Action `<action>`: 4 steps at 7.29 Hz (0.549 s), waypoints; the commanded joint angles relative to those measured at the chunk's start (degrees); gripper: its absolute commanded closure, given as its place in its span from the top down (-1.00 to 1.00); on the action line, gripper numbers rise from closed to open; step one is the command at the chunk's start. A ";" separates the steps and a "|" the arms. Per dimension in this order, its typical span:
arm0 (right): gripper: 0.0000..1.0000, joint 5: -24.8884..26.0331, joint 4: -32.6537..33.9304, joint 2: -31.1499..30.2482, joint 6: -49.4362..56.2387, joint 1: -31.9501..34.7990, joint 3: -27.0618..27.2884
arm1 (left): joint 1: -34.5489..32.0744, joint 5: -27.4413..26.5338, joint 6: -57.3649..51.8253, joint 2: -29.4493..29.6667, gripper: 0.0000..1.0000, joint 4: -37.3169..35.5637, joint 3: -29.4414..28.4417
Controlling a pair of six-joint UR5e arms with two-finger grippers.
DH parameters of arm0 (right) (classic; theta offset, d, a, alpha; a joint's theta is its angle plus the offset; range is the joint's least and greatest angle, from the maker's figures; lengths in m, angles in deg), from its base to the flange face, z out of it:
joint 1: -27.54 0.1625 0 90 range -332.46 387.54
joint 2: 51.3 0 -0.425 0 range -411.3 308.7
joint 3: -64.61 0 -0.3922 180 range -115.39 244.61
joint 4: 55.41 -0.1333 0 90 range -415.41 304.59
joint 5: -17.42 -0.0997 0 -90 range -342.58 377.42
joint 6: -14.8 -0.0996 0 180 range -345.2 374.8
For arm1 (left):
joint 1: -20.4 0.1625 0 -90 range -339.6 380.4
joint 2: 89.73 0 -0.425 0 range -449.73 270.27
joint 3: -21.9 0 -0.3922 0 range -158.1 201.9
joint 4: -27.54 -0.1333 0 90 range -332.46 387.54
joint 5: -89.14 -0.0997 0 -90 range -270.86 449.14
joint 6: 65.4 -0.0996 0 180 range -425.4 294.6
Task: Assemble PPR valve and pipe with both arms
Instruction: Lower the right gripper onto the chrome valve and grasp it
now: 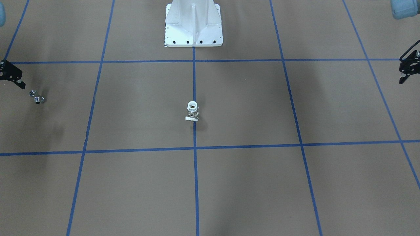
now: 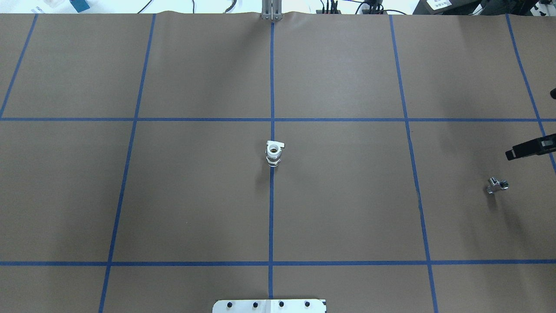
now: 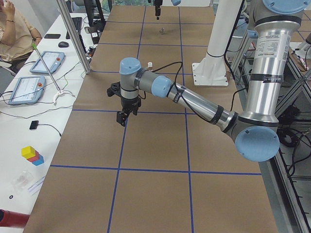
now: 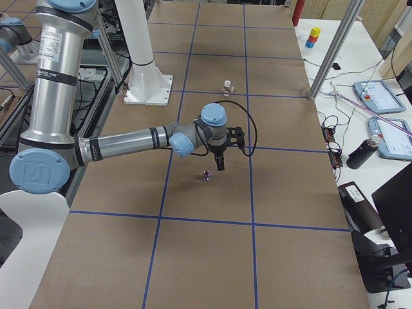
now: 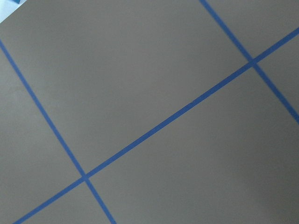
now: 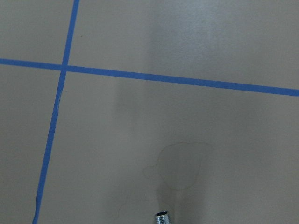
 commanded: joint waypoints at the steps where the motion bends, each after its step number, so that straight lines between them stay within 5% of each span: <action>1: 1.00 2.59 -8.71 -1.47 -0.21 -5.73 -5.11 | -0.28 0.10 1.14 -0.53 1.00 0.67 0.01; 4: 0.92 4.61 -12.71 -1.30 -0.74 -8.02 -8.92 | -0.28 0.10 1.14 -0.44 1.00 0.67 0.10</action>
